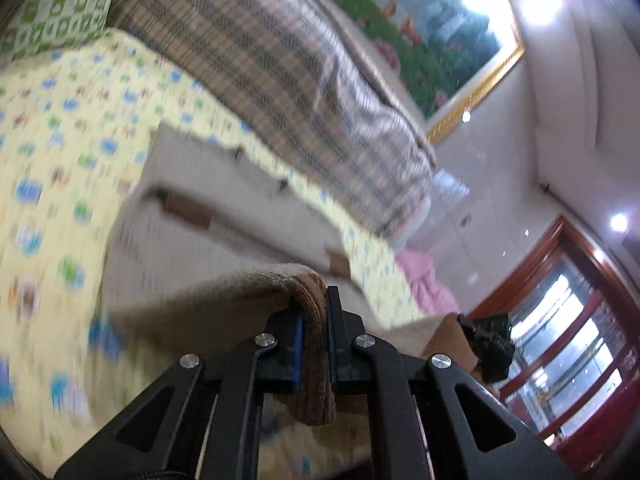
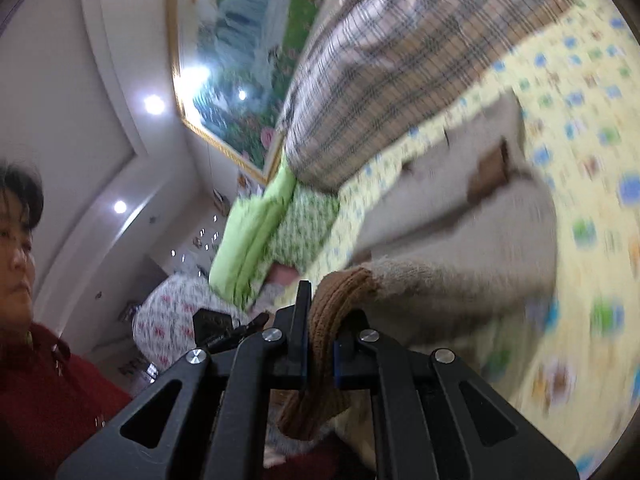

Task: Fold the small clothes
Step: 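Grasp the brown hem with both grippers and fold it up over the sweater body, then release the brown hem with both grippers and smooth the folded sweater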

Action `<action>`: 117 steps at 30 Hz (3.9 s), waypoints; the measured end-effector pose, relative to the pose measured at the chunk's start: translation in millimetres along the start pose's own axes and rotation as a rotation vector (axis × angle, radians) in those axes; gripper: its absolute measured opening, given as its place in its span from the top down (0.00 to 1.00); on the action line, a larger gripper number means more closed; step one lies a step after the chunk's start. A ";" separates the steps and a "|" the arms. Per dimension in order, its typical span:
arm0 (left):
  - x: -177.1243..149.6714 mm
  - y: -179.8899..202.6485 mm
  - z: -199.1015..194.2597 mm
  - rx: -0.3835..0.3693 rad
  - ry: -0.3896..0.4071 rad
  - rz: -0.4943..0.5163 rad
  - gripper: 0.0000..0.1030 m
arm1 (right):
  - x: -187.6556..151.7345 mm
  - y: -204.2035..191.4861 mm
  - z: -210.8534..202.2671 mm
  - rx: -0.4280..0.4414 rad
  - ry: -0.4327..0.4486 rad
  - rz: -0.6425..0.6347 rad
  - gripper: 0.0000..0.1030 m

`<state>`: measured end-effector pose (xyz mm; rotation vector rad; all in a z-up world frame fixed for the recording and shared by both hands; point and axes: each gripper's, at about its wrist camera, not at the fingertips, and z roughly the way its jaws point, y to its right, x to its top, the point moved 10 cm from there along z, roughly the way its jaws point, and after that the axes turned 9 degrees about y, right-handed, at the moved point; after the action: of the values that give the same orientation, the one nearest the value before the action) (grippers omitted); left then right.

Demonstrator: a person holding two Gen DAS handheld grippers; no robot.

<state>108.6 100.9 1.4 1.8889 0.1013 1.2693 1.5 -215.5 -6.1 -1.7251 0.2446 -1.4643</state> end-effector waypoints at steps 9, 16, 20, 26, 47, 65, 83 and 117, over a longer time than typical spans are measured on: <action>89.8 -40.5 94.6 0.053 0.025 0.061 0.93 | 97.7 61.4 84.7 -0.128 0.054 0.004 0.91; 112.6 -94.5 170.1 0.131 -0.042 0.053 0.93 | 134.6 123.7 150.4 -0.264 0.009 0.000 0.91; 110.4 -136.2 201.6 0.191 -0.077 0.014 0.93 | 138.8 170.1 172.1 -0.360 -0.034 0.025 0.91; 100.5 -178.8 224.6 0.276 -0.115 -0.001 0.90 | 132.4 225.6 189.3 -0.463 -0.091 0.064 0.90; -3.3 -93.1 252.9 0.234 -0.495 0.282 0.68 | 16.2 134.3 238.5 -0.364 -0.584 -0.412 0.50; 114.6 -195.1 228.2 0.512 -0.109 0.033 0.67 | 147.8 226.8 209.6 -0.737 -0.156 -0.240 0.51; -26.7 -85.0 80.1 0.366 -0.084 -0.130 0.55 | 32.2 145.6 114.5 -0.642 -0.123 -0.146 0.49; -9.8 -133.4 96.5 0.466 0.043 -0.303 0.37 | -25.6 120.7 94.8 -0.548 -0.113 -0.049 0.49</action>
<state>229.0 125.5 -108.6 2.1288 0.7323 1.1407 120.7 -231.5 -104.8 -2.2527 0.5882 -1.4100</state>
